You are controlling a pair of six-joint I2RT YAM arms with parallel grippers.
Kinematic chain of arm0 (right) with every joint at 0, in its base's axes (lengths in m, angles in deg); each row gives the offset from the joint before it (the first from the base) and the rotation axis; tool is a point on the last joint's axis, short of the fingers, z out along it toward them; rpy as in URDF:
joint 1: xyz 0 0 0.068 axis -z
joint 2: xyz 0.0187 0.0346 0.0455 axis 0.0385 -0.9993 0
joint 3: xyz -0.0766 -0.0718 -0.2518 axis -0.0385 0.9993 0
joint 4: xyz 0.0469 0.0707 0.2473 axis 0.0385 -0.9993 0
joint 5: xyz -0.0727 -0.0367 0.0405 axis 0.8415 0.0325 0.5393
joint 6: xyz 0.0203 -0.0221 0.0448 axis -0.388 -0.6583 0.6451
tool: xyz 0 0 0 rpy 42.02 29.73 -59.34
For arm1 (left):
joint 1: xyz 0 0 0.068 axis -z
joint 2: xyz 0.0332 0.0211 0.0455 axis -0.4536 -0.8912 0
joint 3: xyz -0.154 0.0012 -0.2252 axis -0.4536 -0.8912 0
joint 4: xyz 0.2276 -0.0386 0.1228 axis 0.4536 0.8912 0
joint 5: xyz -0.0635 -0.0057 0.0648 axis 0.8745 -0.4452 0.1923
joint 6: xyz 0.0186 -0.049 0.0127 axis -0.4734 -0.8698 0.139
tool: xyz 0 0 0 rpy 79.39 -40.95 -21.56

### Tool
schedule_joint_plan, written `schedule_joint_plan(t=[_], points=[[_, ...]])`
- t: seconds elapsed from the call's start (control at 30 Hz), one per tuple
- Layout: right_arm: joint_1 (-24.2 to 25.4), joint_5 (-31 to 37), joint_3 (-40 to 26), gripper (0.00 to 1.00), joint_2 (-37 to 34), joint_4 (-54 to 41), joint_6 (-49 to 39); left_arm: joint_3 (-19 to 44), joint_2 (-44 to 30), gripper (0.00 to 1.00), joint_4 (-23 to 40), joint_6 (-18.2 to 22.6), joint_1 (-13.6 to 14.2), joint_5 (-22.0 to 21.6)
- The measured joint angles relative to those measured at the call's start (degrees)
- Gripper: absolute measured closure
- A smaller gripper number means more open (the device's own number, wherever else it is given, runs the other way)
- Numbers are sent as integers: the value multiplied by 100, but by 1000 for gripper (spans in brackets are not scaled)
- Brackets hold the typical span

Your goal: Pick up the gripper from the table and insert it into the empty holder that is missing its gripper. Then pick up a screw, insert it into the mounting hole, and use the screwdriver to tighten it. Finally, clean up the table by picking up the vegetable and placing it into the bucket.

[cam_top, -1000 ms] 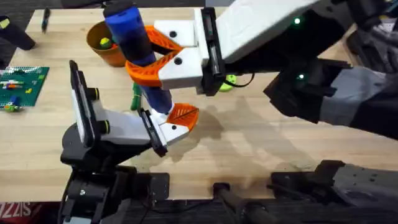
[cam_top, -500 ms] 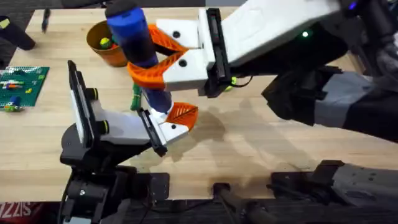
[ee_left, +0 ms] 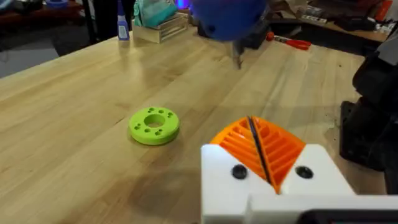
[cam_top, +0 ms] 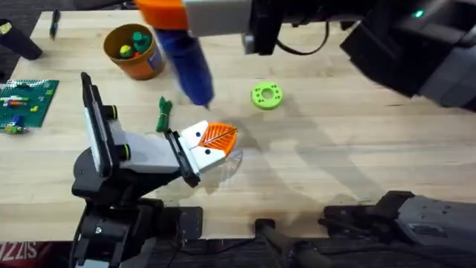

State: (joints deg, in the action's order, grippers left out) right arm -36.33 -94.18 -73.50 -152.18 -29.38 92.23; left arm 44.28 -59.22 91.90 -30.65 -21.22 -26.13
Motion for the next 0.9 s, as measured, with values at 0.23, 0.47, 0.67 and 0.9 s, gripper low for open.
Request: schedule_joint_plan(t=[0.23, 0.47, 0.67, 0.9], points=[[783, 92, -189, 970, -2, -1867, -982, 0, -2, 999, 1, 0, 0, -1], [1632, 1045, -227, 970, -2, -3370, -2900, 0, 0, 999, 0, 0, 0, -2], [2108, 2531, -235, 970, -183, -3896, -5962, 0, -1, 999, -3, 0, 0, -32], [2312, 4024, -251, 970, -882, -3889, -7602, 0, 0, 999, -5, 0, 0, -55]])
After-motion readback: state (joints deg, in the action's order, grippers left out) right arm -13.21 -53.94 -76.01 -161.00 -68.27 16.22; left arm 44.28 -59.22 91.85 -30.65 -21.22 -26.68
